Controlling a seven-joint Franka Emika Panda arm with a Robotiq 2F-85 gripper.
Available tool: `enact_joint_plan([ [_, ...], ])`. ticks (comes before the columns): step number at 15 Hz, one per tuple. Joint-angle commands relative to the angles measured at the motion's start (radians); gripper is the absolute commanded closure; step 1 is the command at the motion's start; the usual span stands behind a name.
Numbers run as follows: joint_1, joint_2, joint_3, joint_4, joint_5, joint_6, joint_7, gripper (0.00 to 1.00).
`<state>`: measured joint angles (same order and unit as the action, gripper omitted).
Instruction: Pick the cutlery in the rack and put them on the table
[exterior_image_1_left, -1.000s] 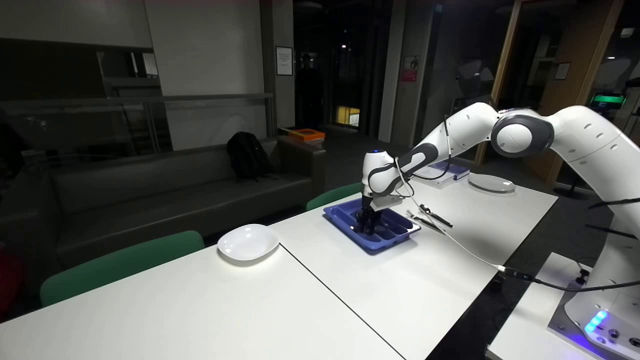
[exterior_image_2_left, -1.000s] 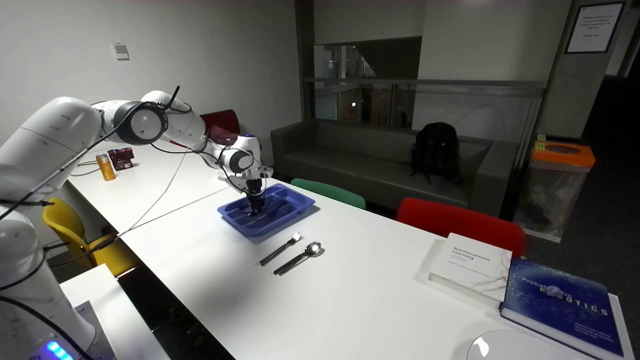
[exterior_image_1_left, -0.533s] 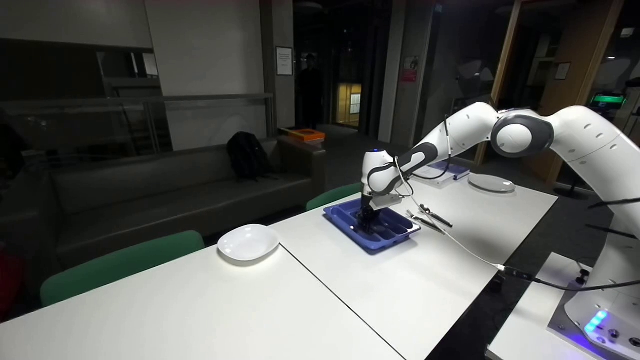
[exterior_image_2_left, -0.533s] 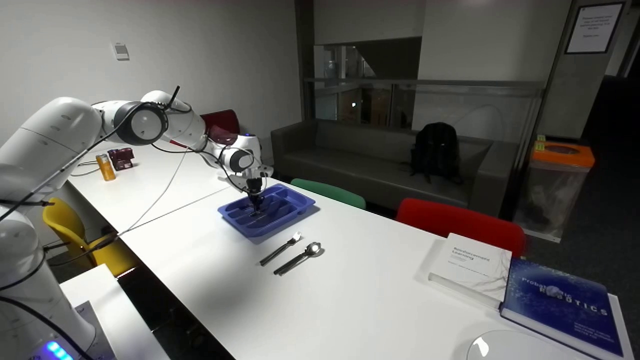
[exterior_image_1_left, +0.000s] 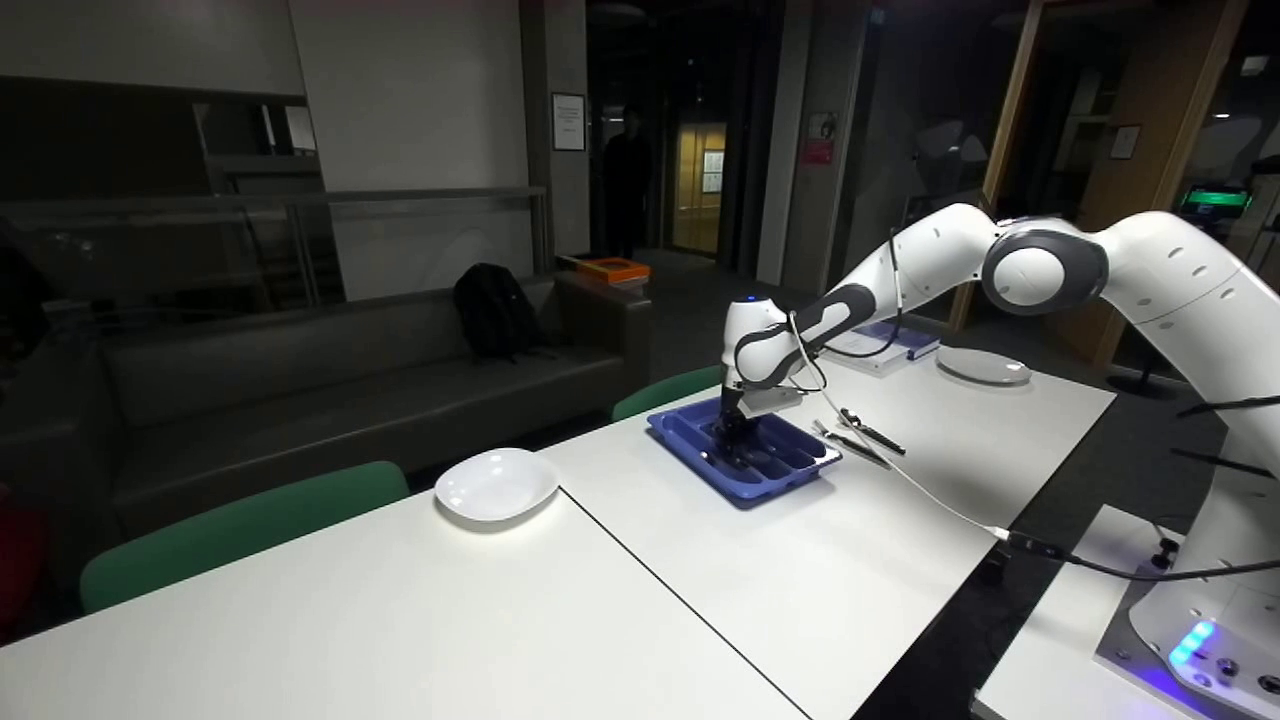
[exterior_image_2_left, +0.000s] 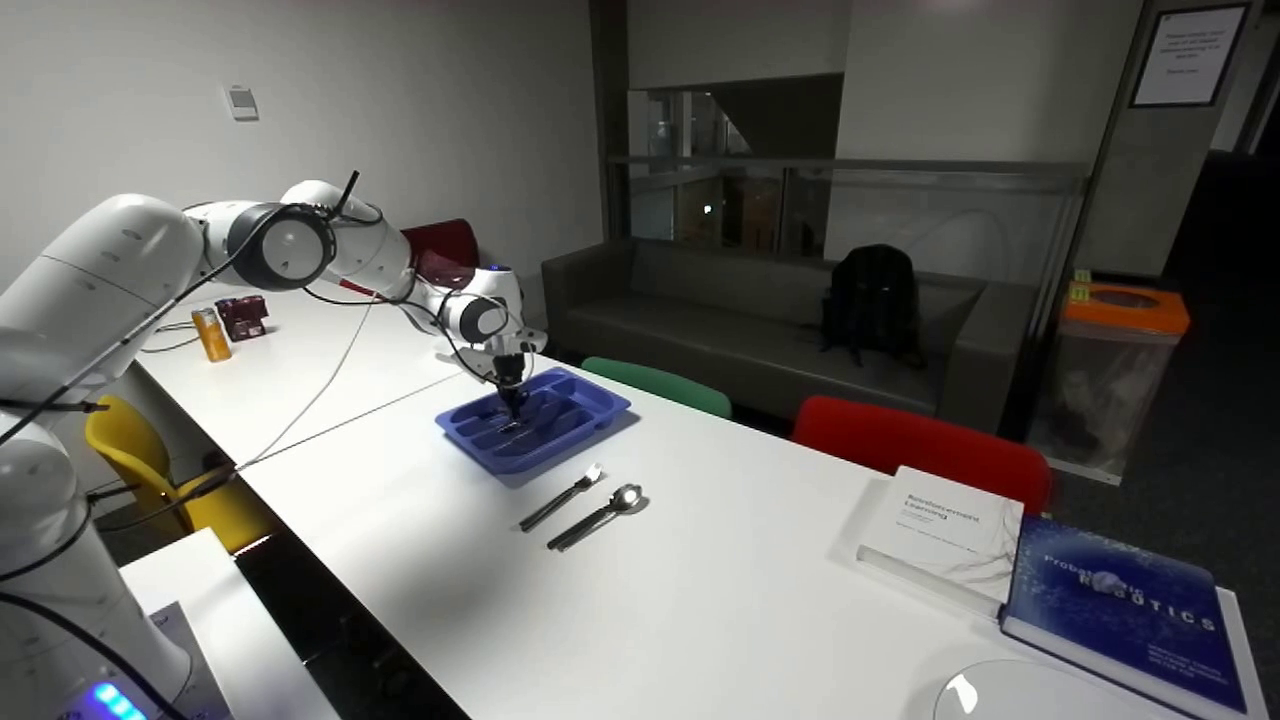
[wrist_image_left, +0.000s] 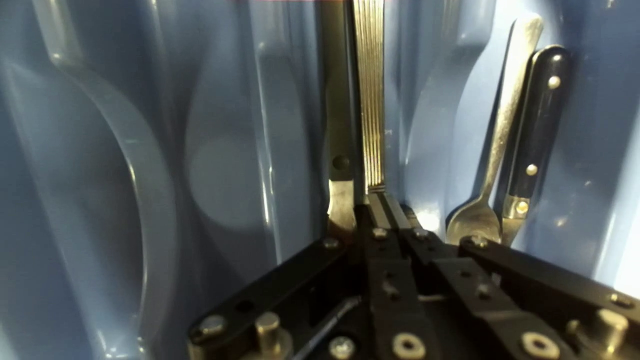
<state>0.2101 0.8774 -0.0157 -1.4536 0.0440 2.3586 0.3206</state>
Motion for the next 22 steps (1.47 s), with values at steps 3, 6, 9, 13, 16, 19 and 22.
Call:
enact_joint_plan([
  [3,0.027,-0.066,-0.022,-0.011,-0.024,-0.01,0.057,1.0],
  [6,0.048,-0.097,-0.037,-0.018,-0.042,-0.008,0.089,1.0],
  [9,0.072,-0.13,-0.056,-0.038,-0.088,-0.007,0.11,0.74],
  [13,0.085,-0.165,-0.067,-0.07,-0.128,-0.01,0.129,0.5],
  [16,0.086,-0.187,-0.066,-0.099,-0.14,-0.005,0.135,0.28],
  [19,0.08,-0.199,-0.065,-0.125,-0.138,-0.006,0.128,0.06],
  [22,0.071,-0.197,-0.057,-0.153,-0.128,0.006,0.118,0.0],
])
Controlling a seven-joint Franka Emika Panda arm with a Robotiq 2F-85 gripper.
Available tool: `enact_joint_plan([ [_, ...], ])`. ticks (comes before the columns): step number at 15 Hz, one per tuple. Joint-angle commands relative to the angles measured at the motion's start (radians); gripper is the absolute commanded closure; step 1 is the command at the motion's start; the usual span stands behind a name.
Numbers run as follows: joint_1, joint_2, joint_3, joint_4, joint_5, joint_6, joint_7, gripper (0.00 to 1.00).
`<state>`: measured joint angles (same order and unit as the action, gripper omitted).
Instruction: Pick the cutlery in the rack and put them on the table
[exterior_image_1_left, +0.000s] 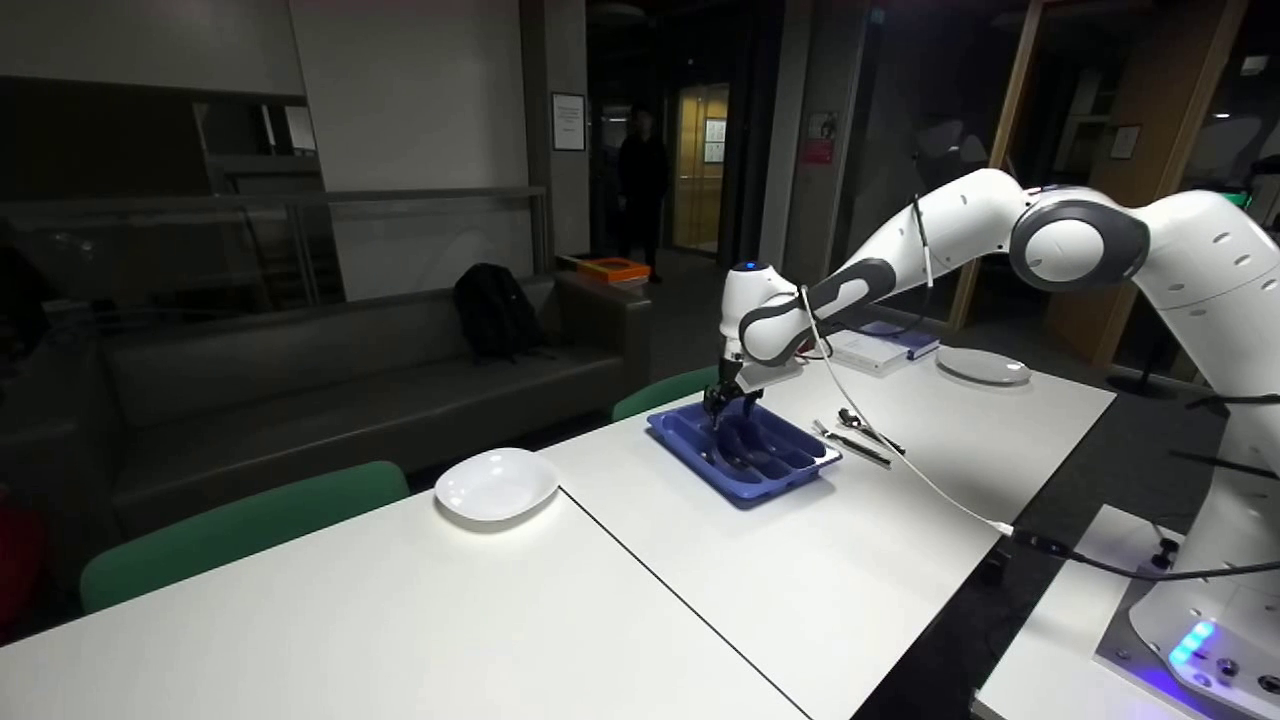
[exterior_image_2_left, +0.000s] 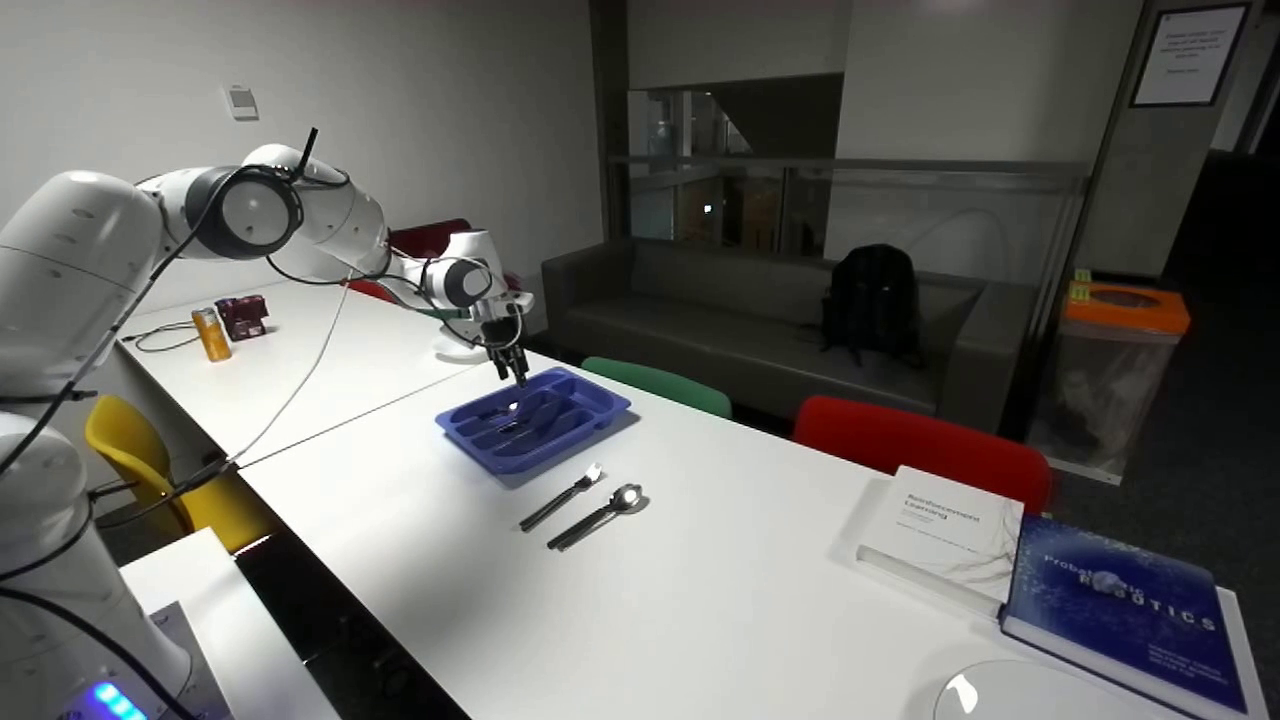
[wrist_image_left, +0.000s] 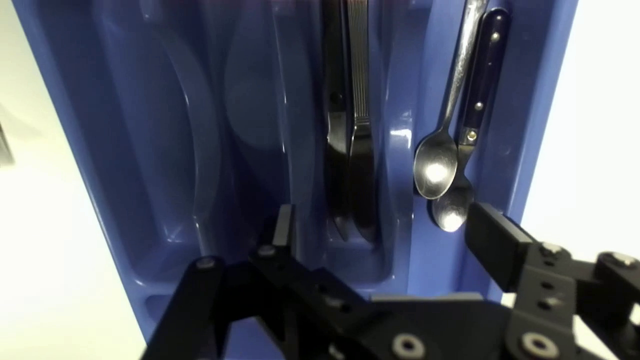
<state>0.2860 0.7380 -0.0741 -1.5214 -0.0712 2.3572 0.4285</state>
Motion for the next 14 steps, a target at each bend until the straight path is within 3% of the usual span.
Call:
enact_joint_plan([
  [1,-0.008,-0.055,0.004,-0.093,-0.01,0.012,0.006,0.0],
  [14,-0.071,0.021,0.025,-0.091,0.022,0.082,-0.055,0.0],
])
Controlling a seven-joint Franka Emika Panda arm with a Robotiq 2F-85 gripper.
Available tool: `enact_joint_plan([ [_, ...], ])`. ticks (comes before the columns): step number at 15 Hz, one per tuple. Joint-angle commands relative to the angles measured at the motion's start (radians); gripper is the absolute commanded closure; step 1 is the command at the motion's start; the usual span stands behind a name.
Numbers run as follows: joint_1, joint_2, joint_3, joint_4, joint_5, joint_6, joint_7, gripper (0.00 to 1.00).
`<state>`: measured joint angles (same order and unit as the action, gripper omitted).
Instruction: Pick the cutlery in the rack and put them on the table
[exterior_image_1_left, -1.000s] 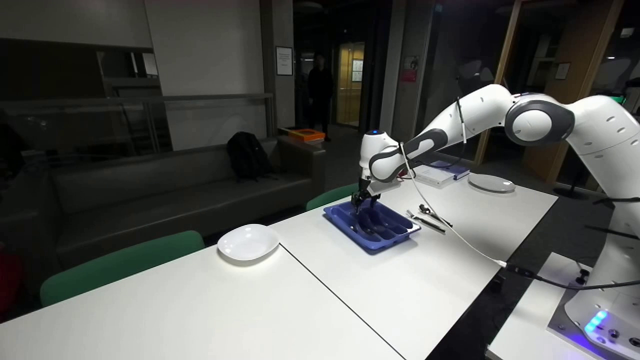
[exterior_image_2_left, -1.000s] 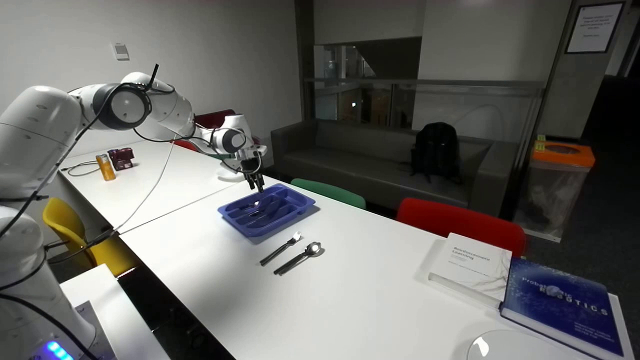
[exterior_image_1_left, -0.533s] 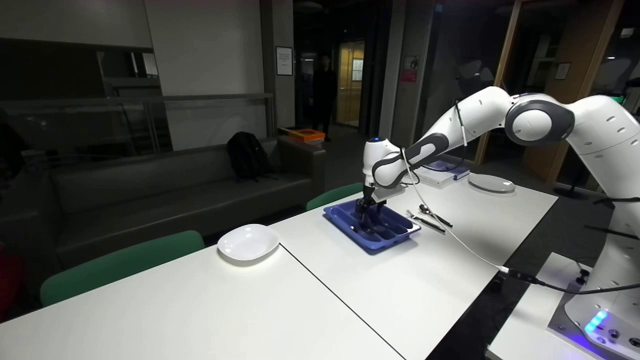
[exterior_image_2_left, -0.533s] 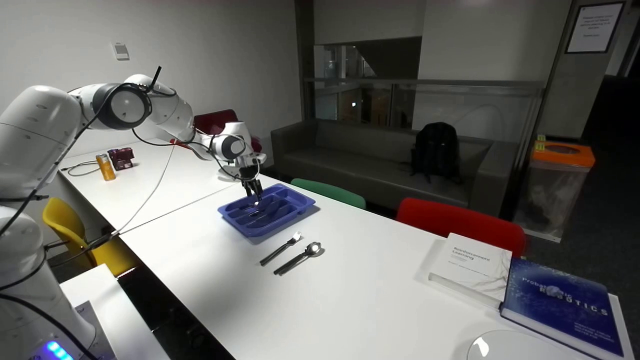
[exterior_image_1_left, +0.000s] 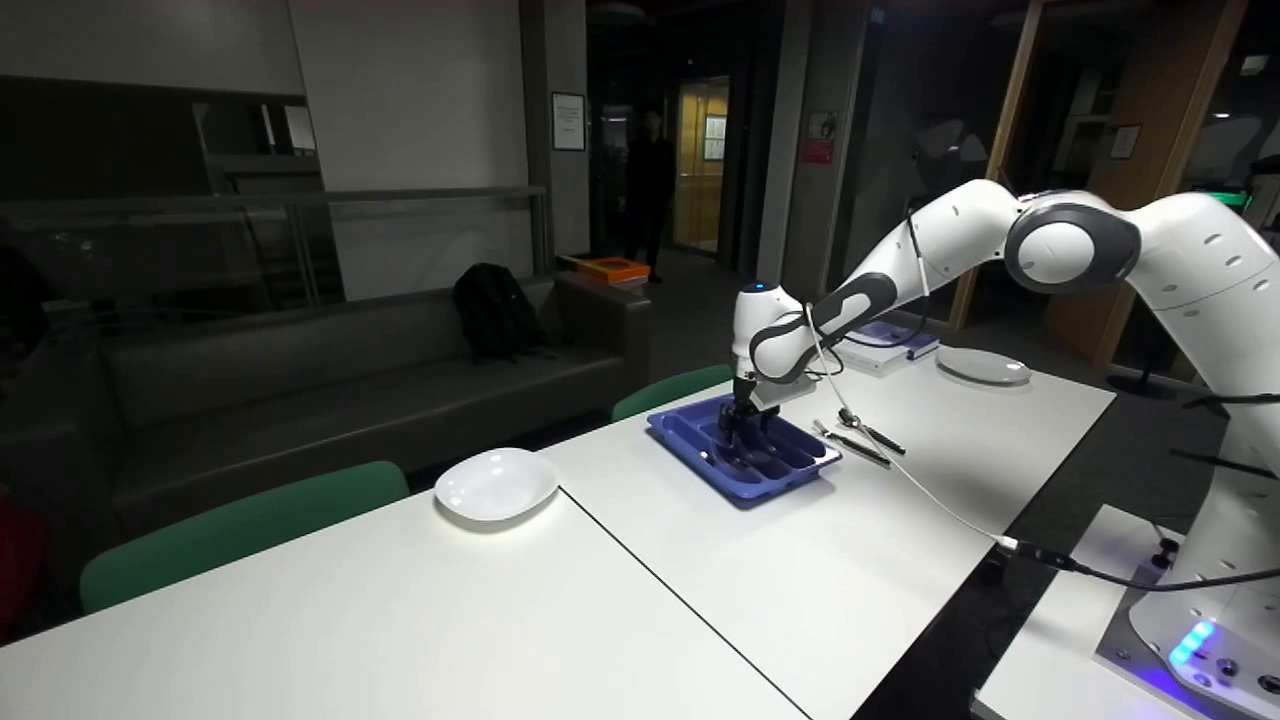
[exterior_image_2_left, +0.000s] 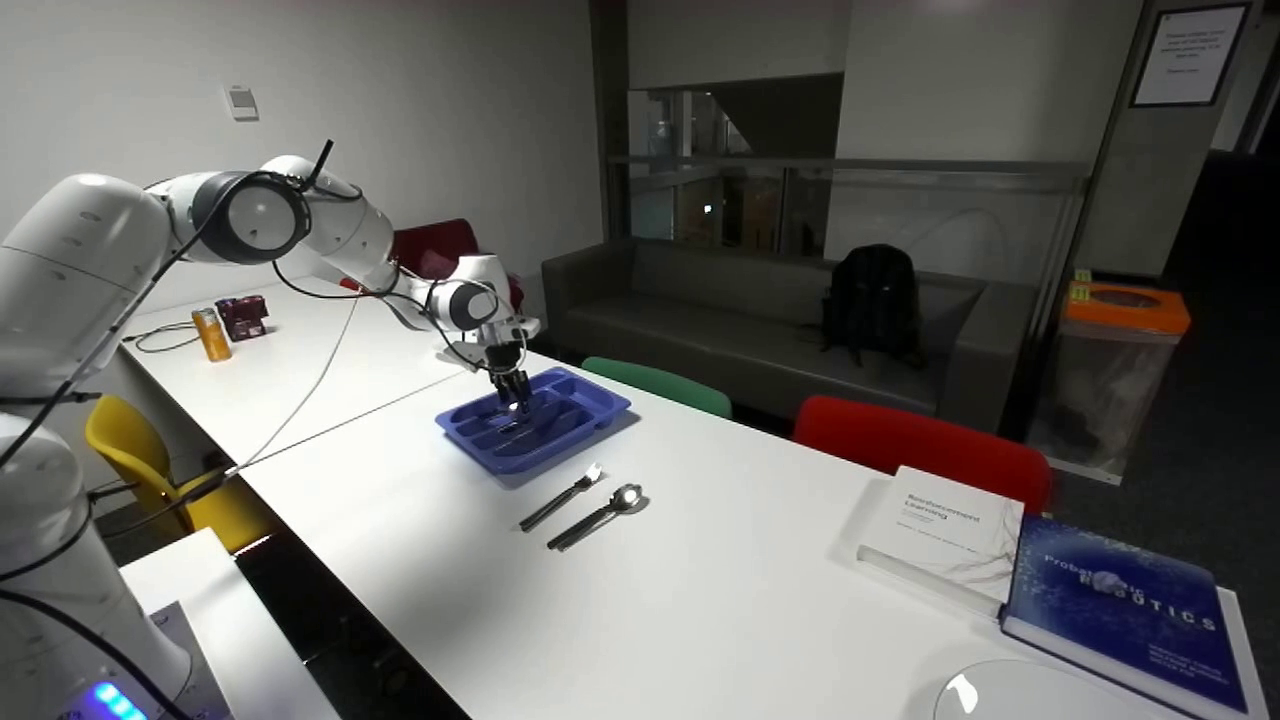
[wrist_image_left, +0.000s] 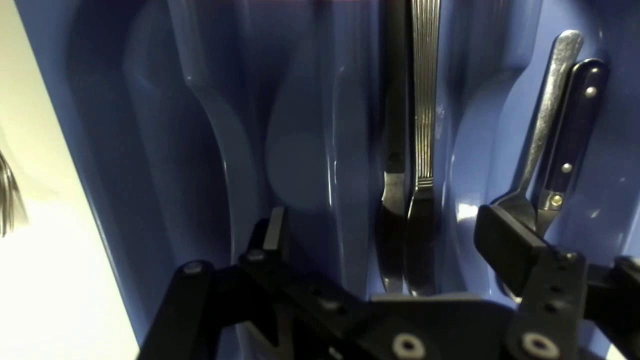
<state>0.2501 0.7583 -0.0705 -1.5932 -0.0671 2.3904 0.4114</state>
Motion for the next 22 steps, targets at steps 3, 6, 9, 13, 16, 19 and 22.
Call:
enact_joint_plan([
  [3,-0.042,0.031,0.03,-0.004,0.034,0.084,-0.034,0.0],
  [6,-0.042,0.048,0.039,0.002,0.049,0.103,-0.036,0.0],
  [9,-0.045,0.058,0.052,0.014,0.072,0.094,-0.04,0.0],
  [13,-0.058,0.074,0.066,0.027,0.094,0.078,-0.059,0.0],
  [16,-0.077,0.085,0.078,0.033,0.121,0.076,-0.078,0.0],
  [19,-0.09,0.092,0.086,0.039,0.133,0.072,-0.099,0.28],
  [22,-0.096,0.096,0.091,0.047,0.139,0.066,-0.11,0.5],
])
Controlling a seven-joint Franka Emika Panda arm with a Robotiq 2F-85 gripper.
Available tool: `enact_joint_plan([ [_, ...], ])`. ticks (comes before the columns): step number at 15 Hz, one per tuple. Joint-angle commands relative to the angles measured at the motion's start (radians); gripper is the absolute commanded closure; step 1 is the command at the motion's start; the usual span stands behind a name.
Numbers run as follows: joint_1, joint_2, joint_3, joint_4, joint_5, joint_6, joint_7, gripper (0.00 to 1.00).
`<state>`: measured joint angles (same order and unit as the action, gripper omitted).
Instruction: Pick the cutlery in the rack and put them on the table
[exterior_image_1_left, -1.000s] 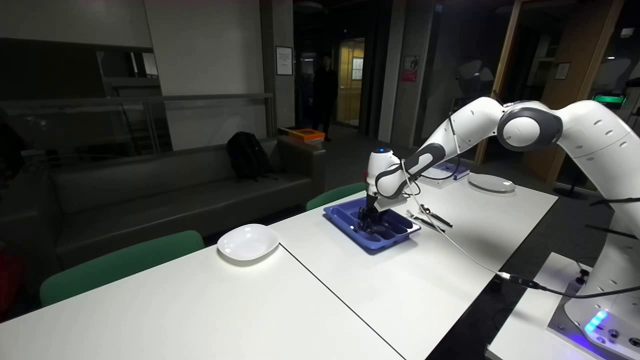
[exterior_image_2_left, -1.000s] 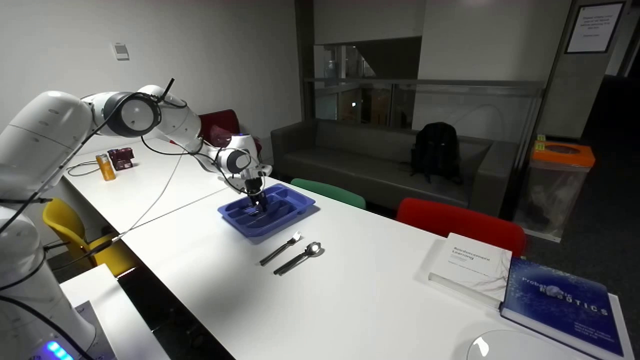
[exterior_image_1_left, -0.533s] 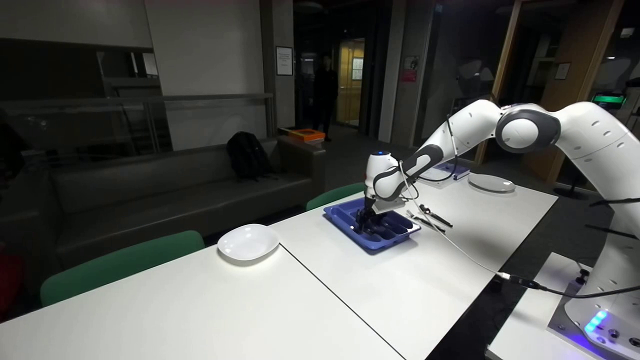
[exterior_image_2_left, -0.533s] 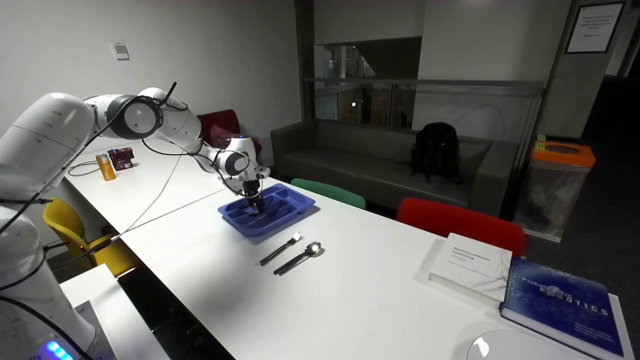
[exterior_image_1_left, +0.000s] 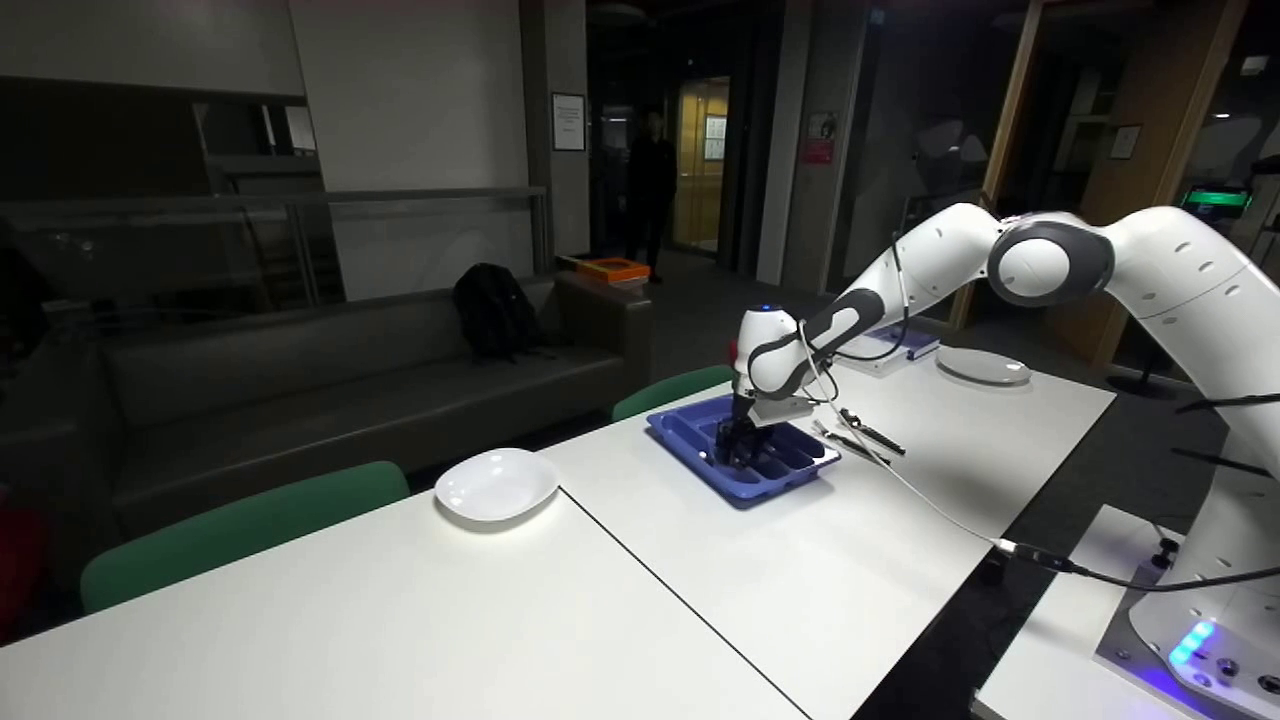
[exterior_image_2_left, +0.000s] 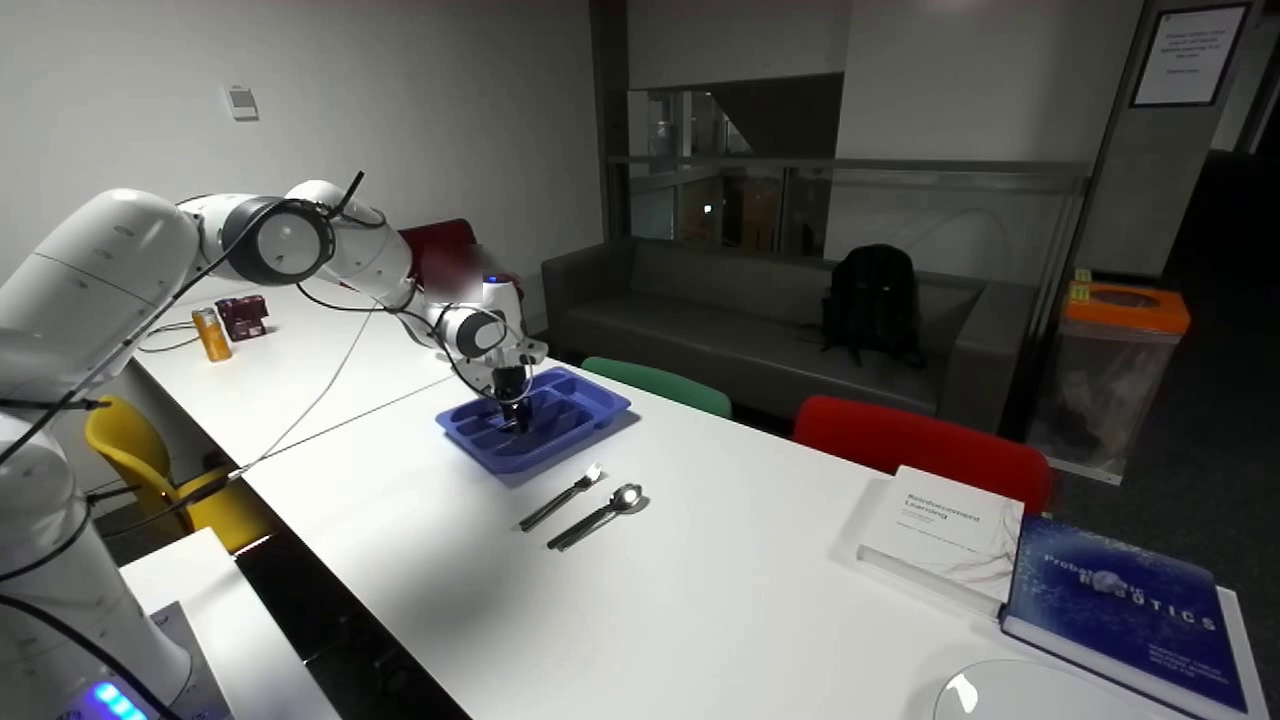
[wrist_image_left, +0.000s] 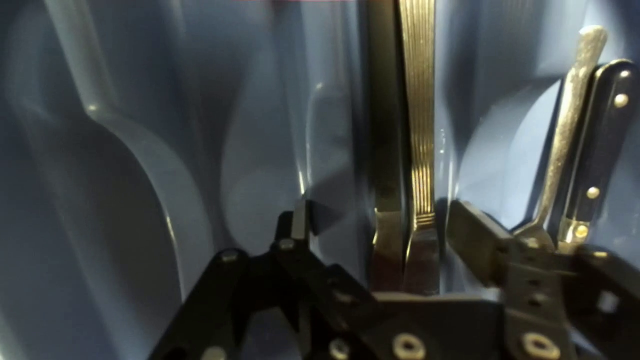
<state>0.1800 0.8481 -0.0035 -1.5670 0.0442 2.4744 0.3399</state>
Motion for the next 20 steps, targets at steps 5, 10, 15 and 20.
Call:
enact_joint_plan([
  [5,-0.024,0.005,0.021,0.037,0.026,-0.027,-0.033,0.77],
  [10,-0.024,0.001,0.025,0.04,0.027,-0.024,-0.033,0.95],
  [15,-0.013,-0.012,0.016,0.039,0.02,-0.028,-0.018,0.95],
  [20,0.025,-0.07,-0.014,0.033,0.0,-0.044,0.037,0.95],
])
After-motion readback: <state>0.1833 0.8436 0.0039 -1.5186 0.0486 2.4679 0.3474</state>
